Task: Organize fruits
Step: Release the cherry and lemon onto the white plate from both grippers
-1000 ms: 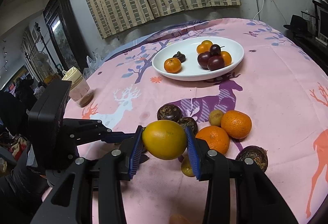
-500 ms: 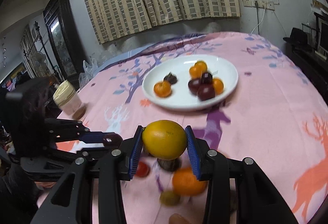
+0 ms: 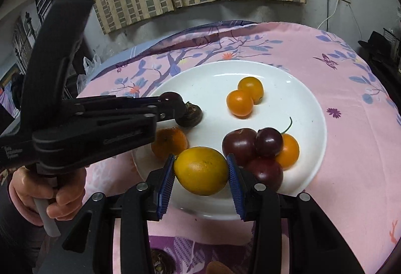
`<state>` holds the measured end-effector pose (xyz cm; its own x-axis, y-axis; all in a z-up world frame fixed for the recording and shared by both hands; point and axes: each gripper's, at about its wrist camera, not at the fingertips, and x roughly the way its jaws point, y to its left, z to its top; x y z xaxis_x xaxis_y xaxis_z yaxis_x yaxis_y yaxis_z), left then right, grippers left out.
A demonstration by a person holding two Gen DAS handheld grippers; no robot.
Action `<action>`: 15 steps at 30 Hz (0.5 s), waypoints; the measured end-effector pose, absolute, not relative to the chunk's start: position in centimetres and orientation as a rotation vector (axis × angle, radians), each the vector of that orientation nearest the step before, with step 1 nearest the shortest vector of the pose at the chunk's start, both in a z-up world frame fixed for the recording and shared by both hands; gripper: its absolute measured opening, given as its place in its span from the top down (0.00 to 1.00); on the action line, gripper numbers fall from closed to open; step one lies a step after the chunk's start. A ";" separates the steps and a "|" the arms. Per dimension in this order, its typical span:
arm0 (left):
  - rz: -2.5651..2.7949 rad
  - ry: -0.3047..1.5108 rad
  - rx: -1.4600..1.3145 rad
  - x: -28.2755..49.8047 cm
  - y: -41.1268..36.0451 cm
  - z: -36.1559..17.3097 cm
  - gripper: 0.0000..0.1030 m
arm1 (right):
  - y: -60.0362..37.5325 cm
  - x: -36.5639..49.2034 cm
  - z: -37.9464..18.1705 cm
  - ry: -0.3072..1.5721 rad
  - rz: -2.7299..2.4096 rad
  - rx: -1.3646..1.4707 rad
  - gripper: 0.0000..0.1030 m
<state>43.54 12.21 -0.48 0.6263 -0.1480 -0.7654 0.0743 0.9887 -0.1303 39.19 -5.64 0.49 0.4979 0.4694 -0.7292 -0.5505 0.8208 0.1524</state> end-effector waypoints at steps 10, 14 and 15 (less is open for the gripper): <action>-0.072 0.776 -0.112 35.8 13.2 2.7 0.07 | -10.8 34.8 4.5 0.741 0.612 -0.055 0.38; -0.087 0.778 -0.132 30.4 13.4 1.4 0.05 | -14.9 30.8 3.8 0.728 0.556 -0.017 0.35; -0.084 0.789 -0.134 29.4 13.3 0.8 0.05 | -15.6 29.9 3.4 0.734 0.537 -0.007 0.35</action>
<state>29.45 13.25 0.78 0.7019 -0.1256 -0.7011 0.0255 0.9881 -0.1515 29.95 -15.62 3.42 0.6142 0.4636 -0.6386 -0.4685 0.8654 0.1777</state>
